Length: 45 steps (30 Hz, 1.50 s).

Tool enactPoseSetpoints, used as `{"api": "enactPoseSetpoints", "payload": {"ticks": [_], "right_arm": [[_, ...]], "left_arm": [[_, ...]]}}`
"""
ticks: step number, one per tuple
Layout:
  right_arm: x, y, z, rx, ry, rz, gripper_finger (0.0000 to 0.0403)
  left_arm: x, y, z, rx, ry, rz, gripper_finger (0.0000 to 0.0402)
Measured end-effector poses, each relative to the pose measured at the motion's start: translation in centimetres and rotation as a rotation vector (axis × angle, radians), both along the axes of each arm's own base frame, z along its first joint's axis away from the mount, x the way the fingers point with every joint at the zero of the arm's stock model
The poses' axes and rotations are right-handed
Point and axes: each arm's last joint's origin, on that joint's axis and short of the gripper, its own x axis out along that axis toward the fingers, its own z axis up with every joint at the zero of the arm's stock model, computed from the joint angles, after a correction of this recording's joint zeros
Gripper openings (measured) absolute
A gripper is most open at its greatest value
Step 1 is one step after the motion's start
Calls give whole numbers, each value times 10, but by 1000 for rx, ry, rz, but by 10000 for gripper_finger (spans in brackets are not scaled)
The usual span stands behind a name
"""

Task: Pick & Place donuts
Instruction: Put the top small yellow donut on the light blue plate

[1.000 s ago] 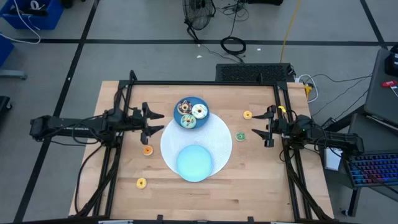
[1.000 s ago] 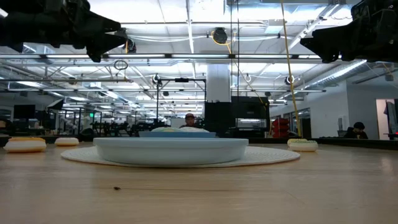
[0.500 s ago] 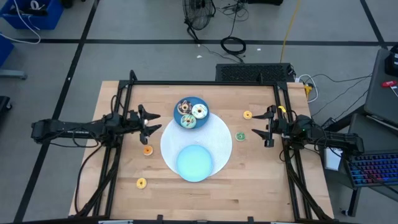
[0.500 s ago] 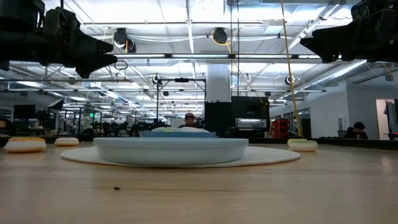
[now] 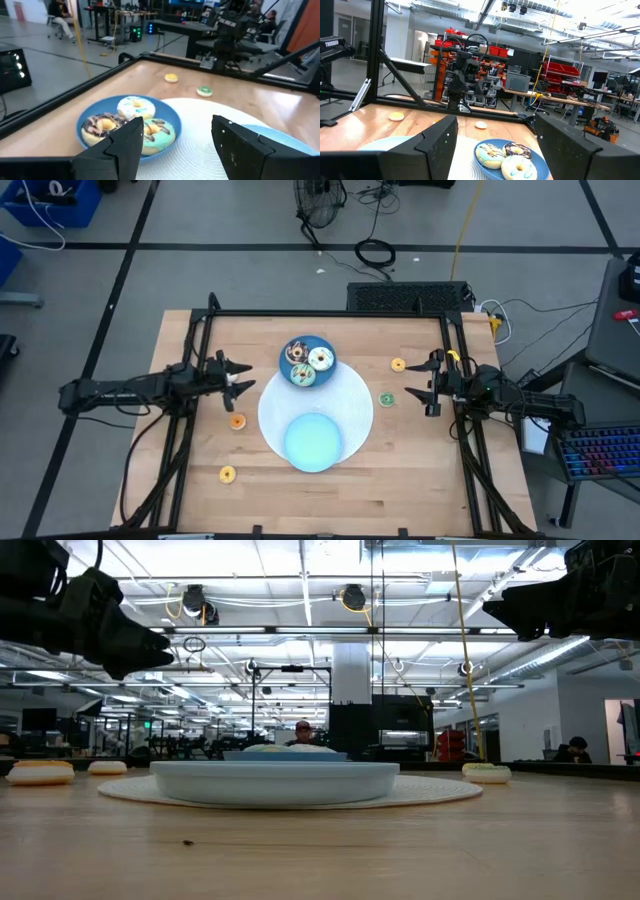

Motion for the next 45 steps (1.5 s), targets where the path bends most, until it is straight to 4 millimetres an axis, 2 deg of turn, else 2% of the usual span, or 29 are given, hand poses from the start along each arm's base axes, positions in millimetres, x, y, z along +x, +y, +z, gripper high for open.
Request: {"api": "enactPoseSetpoints", "payload": {"ticks": [8, 25, 30, 37, 39, 42, 45], "right_arm": [[0, 0, 0, 0, 0, 0, 249], [-1, 0, 3, 7, -29, 7, 249], [-2, 2, 8, 301, -104, 131, 249], [-4, 2, 13, 481, -165, 198, 249], [-4, 1, 14, 510, -188, 166, 249], [-2, -4, 11, 585, -194, 16, 248], [6, -8, -6, 623, 69, -173, 248]], "left_arm": [[-6, 1, -2, 6, 16, 52, 235], [-6, 1, -3, 1, 25, 52, 235], [-6, 1, -3, 1, 25, 52, 235], [-6, 1, -2, 1, 17, 52, 235], [-6, 1, -2, 1, 18, 52, 235], [-6, 1, -2, 1, 18, 52, 234], [-6, 1, -2, 0, 17, 52, 235]]}}
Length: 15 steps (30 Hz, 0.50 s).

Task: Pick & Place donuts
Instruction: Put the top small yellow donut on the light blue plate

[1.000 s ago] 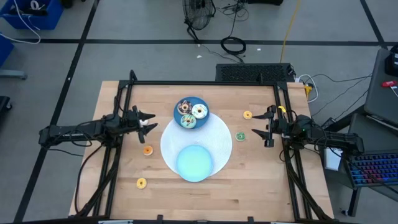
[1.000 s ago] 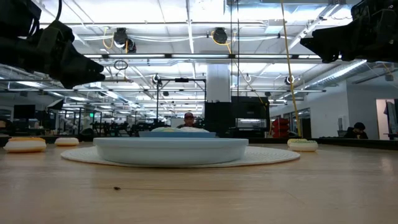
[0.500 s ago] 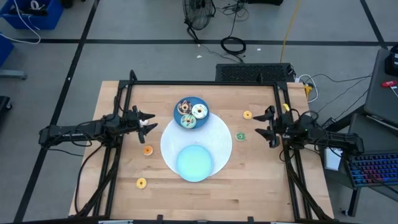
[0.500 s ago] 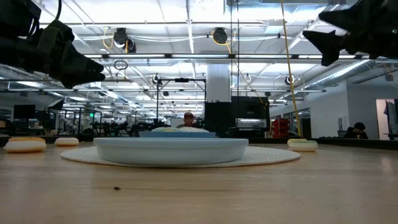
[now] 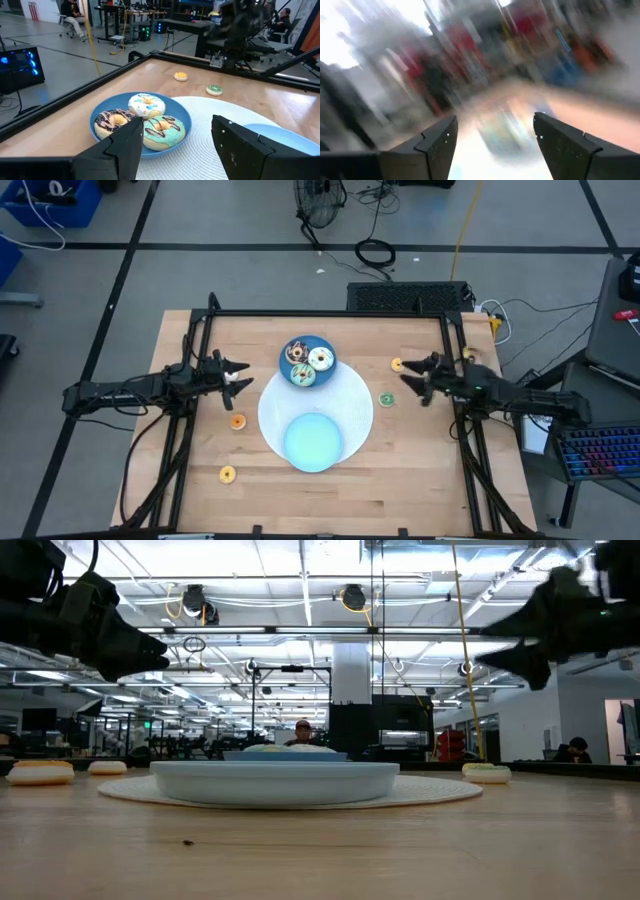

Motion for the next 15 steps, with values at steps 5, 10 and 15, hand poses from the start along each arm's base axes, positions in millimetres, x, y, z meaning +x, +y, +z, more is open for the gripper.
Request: {"api": "enactPoseSetpoints", "payload": {"ticks": [5, 10, 15], "right_arm": [[19, -6, 31, 115, 308, -114, 248], [52, -26, 54, 163, 666, -222, 247], [83, -56, 52, 209, 1038, -232, 247]], "left_arm": [[0, 0, 0, 0, 0, 0, 235], [0, 0, 0, 0, 0, 0, 235], [0, 0, 0, 0, 0, 0, 234]]}}
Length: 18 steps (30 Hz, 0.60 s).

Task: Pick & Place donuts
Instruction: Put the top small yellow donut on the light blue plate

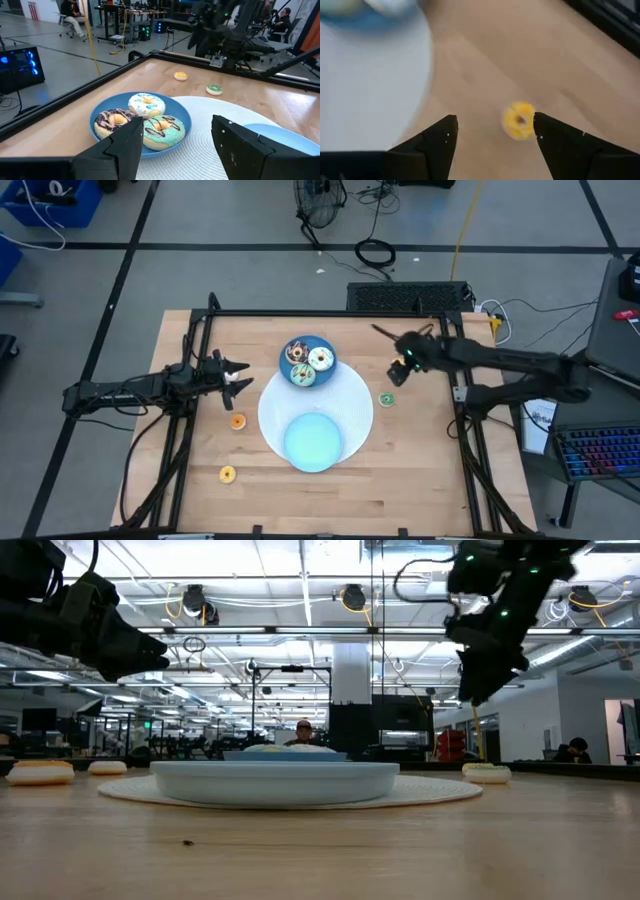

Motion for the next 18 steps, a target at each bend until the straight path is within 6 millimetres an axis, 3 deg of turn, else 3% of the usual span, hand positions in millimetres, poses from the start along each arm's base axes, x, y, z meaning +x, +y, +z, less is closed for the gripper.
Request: {"api": "enactPoseSetpoints", "payload": {"ticks": [2, 5, 8, 13, 18], "right_arm": [[8, -14, 0, 16, 94, -2, 247], [12, -30, -15, 71, 243, -7, 247], [14, -41, -26, 130, 283, 15, 247], [16, -51, -42, 185, 348, 23, 251], [19, -56, -57, 209, 415, 68, 291]], "left_arm": [[0, 0, 0, 0, 0, 0, 235], [0, 0, 0, 0, 0, 0, 235], [0, 0, 0, 0, 0, 0, 234], [0, 0, 0, 0, -1, 0, 235], [0, 0, 0, 0, -1, 0, 234]]}}
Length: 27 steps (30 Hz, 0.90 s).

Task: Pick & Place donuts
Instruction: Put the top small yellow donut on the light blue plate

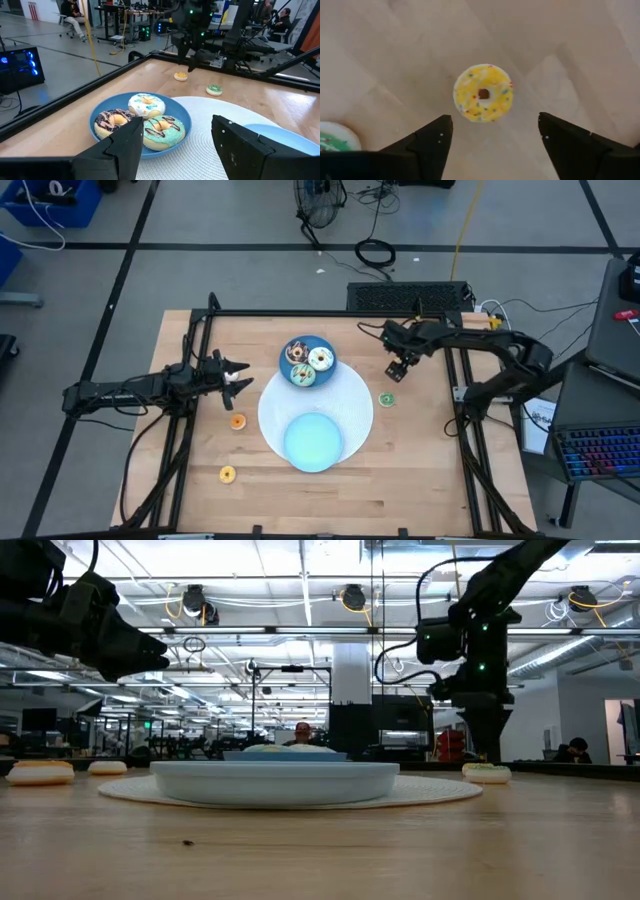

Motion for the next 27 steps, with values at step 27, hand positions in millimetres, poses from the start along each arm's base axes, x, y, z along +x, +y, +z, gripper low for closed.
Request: {"api": "enactPoseSetpoints", "payload": {"ticks": [27], "right_arm": [[2, -2, -34, 11, -42, -34, 329]], "left_arm": [[0, 0, 0, 0, 0, 0, 235]]}}
